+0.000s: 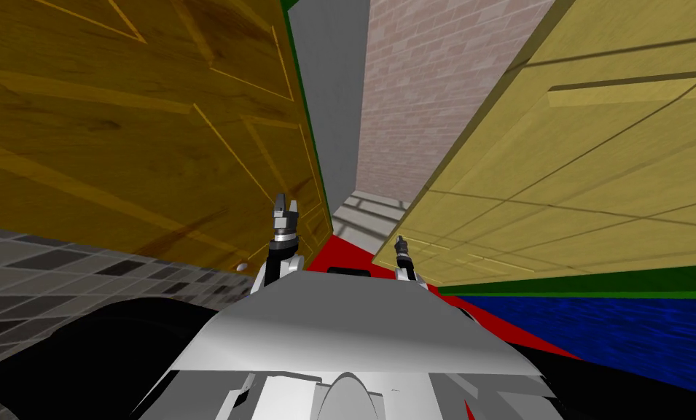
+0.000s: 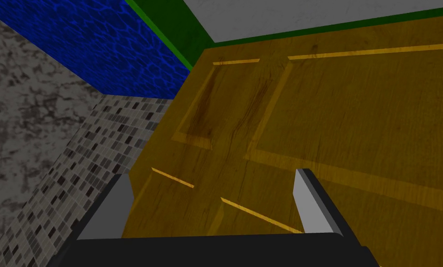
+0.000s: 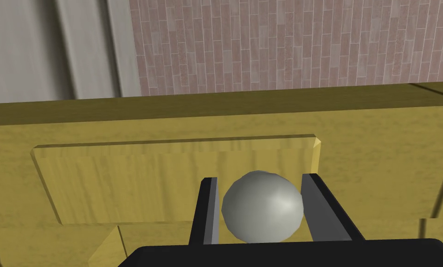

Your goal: Pull the door open

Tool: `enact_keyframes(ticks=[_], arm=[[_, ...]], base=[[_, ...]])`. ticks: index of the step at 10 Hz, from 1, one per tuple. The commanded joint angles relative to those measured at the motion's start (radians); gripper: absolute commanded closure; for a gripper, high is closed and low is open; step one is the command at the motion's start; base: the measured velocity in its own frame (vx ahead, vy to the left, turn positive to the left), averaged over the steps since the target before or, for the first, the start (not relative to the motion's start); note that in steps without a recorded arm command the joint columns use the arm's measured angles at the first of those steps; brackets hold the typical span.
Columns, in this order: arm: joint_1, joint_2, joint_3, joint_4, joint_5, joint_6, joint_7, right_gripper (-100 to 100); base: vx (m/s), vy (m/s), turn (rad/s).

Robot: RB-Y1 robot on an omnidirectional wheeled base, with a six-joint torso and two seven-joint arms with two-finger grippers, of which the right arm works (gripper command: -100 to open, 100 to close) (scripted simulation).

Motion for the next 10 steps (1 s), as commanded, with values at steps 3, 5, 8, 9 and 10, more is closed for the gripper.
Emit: enact_keyframes(ticks=[3, 5, 8, 9, 10], arm=[[0.001, -0.008, 0.018, 0.0, 0.011, -0.005, -0.019, 100], [0.009, -0.016, 0.038, -0.001, 0.023, -0.013, -0.04, 100], [0.02, -0.037, 0.074, -0.008, 0.046, -0.031, -0.08, 100], [0.025, -0.046, 0.089, -0.012, 0.055, -0.038, -0.096, 100], [0.028, -0.051, 0.097, -0.013, 0.06, -0.042, -0.106, 100]], base=[[-0.176, -0.025, 0.06], [-0.184, -0.018, 0.074], [-0.241, -0.049, 0.111], [-0.244, -0.049, 0.13], [-0.234, -0.06, 0.073]])
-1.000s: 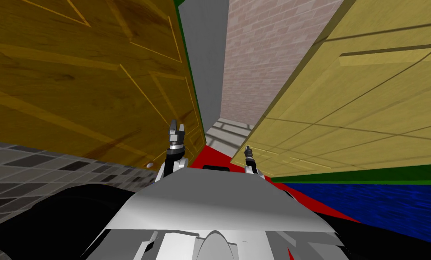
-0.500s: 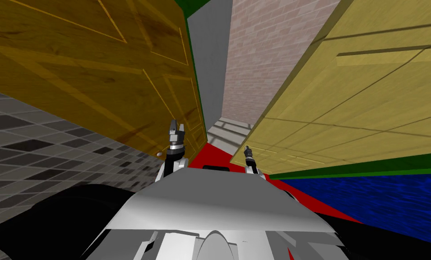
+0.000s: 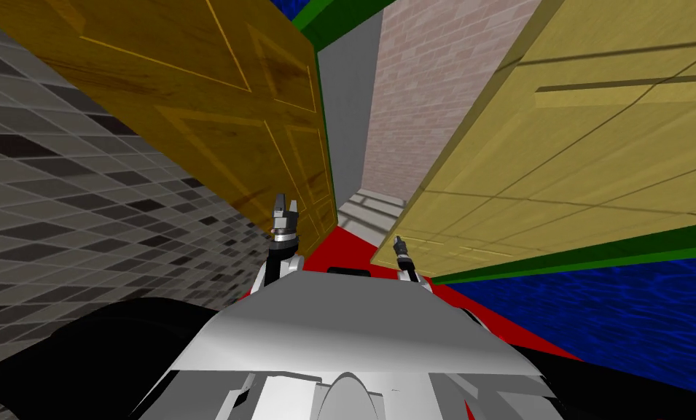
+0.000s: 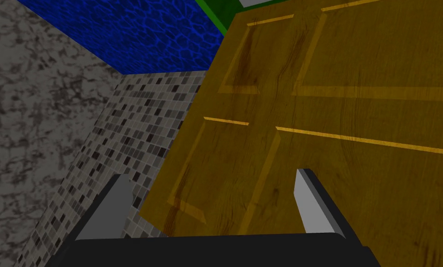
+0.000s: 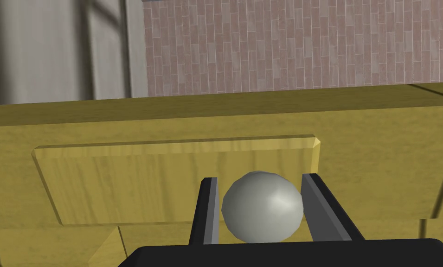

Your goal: Pull the door open

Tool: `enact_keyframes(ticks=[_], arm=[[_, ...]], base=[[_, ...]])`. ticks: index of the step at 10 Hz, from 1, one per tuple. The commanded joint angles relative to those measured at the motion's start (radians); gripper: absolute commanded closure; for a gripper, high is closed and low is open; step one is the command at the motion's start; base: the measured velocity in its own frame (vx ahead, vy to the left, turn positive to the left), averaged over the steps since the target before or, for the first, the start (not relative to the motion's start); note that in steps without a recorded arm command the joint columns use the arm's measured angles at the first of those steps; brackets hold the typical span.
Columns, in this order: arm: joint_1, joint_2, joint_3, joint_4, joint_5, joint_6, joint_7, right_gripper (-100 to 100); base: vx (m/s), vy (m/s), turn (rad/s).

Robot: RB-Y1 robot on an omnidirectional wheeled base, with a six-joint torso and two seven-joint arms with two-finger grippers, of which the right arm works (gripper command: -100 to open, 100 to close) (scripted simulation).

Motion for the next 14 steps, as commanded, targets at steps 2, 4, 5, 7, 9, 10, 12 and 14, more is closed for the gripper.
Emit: enact_keyframes(ticks=[2, 4, 5, 7, 9, 10, 12, 14], arm=[[0.008, -0.003, 0.01, -0.013, 0.006, -0.001, -0.01, 100], [0.028, -0.023, 0.04, -0.02, 0.025, -0.025, -0.044, 100], [0.035, -0.031, 0.05, -0.022, 0.032, -0.036, -0.057, 100], [0.052, -0.053, 0.075, -0.029, 0.048, -0.061, -0.088, 100], [0.064, -0.069, 0.094, -0.034, 0.06, -0.081, -0.112, 100], [0.061, -0.062, 0.09, -0.038, 0.058, -0.071, -0.103, 100], [0.092, -0.087, 0.113, -0.034, 0.073, -0.119, -0.133, 100], [0.118, -0.114, 0.132, -0.033, 0.086, -0.166, -0.161, 100]], base=[[-0.198, -0.046, 0.05], [-0.208, -0.049, 0.111], [-0.249, -0.042, 0.08], [-0.235, -0.095, 0.111], [-0.236, -0.055, 0.07], [-0.121, -0.025, 0.011], [-0.168, -0.053, 0.112], [-0.213, -0.091, 0.095]])
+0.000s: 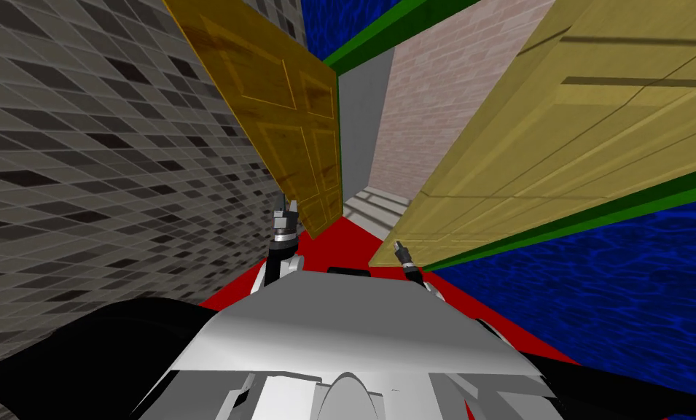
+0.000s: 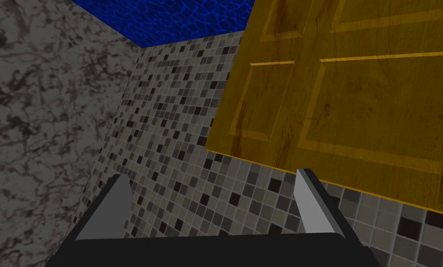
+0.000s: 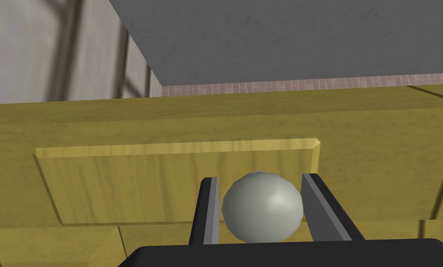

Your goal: Pull the door open

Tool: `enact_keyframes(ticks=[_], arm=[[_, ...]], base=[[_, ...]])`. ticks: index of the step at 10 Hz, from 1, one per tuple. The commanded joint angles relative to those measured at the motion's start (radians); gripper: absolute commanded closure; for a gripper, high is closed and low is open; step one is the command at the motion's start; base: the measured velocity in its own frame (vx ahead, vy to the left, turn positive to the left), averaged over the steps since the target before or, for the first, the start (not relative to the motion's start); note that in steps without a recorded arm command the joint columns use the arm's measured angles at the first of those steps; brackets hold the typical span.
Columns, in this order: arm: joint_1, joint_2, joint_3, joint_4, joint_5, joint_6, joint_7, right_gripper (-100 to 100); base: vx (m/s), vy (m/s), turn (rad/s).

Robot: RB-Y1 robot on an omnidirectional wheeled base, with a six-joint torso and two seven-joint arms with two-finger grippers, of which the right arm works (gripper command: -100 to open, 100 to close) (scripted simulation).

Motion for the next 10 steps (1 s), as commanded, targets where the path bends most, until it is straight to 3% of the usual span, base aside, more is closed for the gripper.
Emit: enact_keyframes(ticks=[1, 2, 3, 4, 5, 6, 10], arm=[[0.034, -0.014, 0.005, -0.042, 0.004, 0.005, -0.012, 100], [0.053, -0.033, 0.019, -0.041, 0.013, -0.029, -0.032, 100], [0.053, -0.033, 0.019, -0.041, 0.013, -0.029, -0.032, 100], [0.069, -0.05, 0.031, -0.04, 0.021, -0.059, -0.049, 100], [0.047, -0.037, 0.028, -0.016, 0.019, -0.052, -0.04, 100], [0.06, -0.048, 0.035, -0.005, 0.024, -0.084, -0.05, 100], [0.082, -0.069, 0.045, 0.013, 0.029, -0.141, -0.064, 100]], base=[[-0.131, -0.061, 0.051], [-0.137, -0.04, 0.094], [-0.132, -0.047, 0.044], [-0.167, -0.062, 0.085], [-0.085, -0.029, 0.026], [-0.124, -0.047, 0.166], [-0.178, -0.076, 0.135]])
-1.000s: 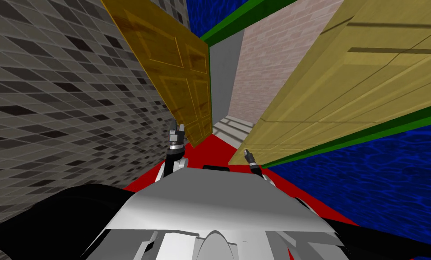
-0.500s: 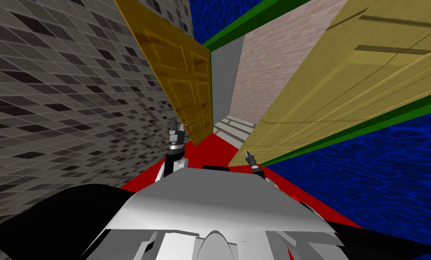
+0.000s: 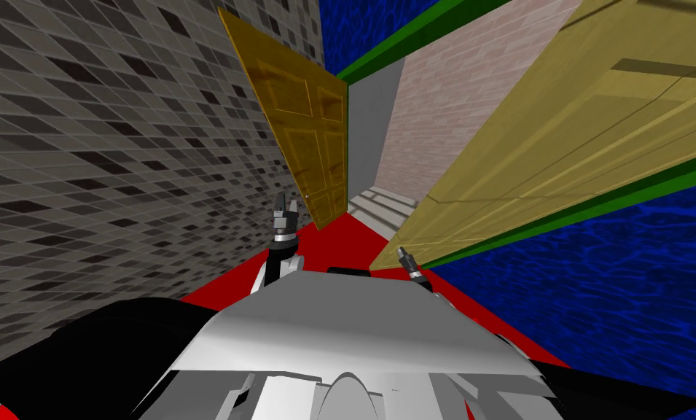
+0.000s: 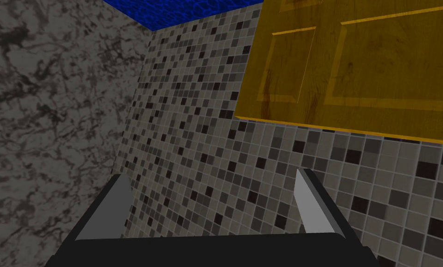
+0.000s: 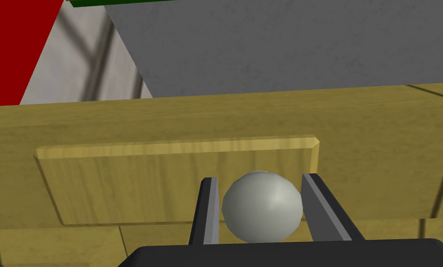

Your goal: Pull the door open

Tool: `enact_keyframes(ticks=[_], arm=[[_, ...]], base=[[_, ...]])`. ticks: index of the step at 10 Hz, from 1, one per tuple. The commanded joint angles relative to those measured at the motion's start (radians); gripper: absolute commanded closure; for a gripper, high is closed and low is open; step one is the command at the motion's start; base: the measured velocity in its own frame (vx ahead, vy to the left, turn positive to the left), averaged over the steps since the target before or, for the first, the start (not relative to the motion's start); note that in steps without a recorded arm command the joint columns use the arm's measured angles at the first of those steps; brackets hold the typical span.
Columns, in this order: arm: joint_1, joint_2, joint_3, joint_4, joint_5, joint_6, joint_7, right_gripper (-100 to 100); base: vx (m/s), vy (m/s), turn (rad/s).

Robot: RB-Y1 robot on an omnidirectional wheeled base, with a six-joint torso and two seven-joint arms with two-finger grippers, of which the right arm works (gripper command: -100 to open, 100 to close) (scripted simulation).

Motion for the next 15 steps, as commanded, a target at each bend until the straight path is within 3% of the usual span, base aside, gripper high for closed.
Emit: enact_keyframes(ticks=[1, 2, 4, 5, 6, 8, 10, 13, 14, 15], arm=[[0.002, -0.007, 0.004, 0.022, 0.002, -0.029, -0.006, 100], [0.013, -0.018, 0.008, 0.031, 0.005, -0.056, -0.013, 100], [0.023, -0.027, 0.012, 0.04, 0.008, -0.082, -0.02, 100], [0.021, -0.022, 0.013, 0.031, 0.008, -0.069, -0.017, 100], [0.026, -0.023, 0.016, 0.068, 0.005, -0.105, -0.016, 100], [0.027, -0.024, 0.016, 0.104, 0.001, -0.141, -0.014, 100], [0.027, -0.024, 0.016, 0.104, 0.001, -0.141, -0.014, 100], [0.03, -0.025, 0.018, 0.173, -0.008, -0.21, -0.01, 100], [0.03, -0.025, 0.018, 0.173, -0.008, -0.21, -0.01, 100], [0.031, -0.026, 0.018, 0.198, -0.011, -0.235, -0.009, 100]], base=[[-0.143, -0.08, 0.086], [-0.209, -0.088, 0.189], [-0.199, -0.088, 0.131], [-0.081, -0.034, 0.007], [-0.069, -0.032, 0.126], [-0.083, -0.055, 0.152], [-0.024, -0.019, 0.001], [-0.059, -0.036, 0.132], [-0.065, -0.037, 0.042], [-0.062, -0.028, 0.085]])
